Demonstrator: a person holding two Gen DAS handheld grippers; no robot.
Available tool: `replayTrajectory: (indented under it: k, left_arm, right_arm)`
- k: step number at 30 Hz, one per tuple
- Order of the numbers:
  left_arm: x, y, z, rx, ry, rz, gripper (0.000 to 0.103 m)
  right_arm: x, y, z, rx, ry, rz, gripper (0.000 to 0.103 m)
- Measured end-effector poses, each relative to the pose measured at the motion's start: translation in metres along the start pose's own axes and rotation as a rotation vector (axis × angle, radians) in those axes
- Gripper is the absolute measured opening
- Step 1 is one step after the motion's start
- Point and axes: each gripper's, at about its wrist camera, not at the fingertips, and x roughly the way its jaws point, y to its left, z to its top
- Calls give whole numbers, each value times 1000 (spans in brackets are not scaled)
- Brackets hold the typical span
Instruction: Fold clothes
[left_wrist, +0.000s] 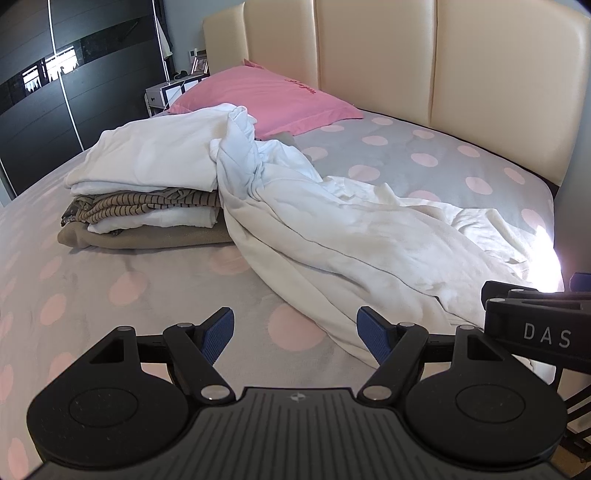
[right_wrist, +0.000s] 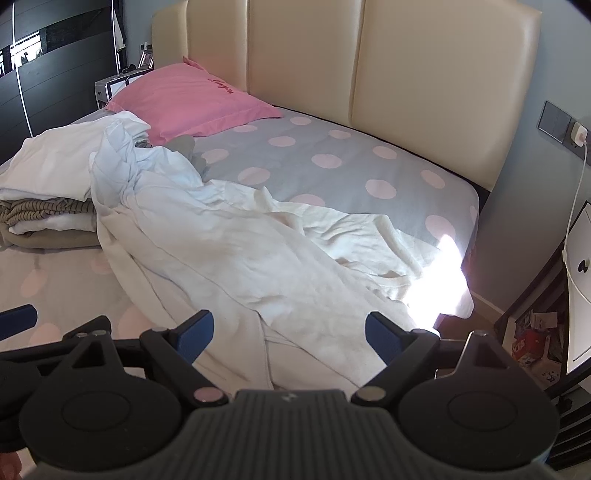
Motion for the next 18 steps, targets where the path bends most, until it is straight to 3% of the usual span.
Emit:
replayTrajectory:
  k: [18]
  left_arm:
    - [6,-3,0,-1,22,1,72]
  right_arm:
    - [6,-2,-1,-10,13,15,90]
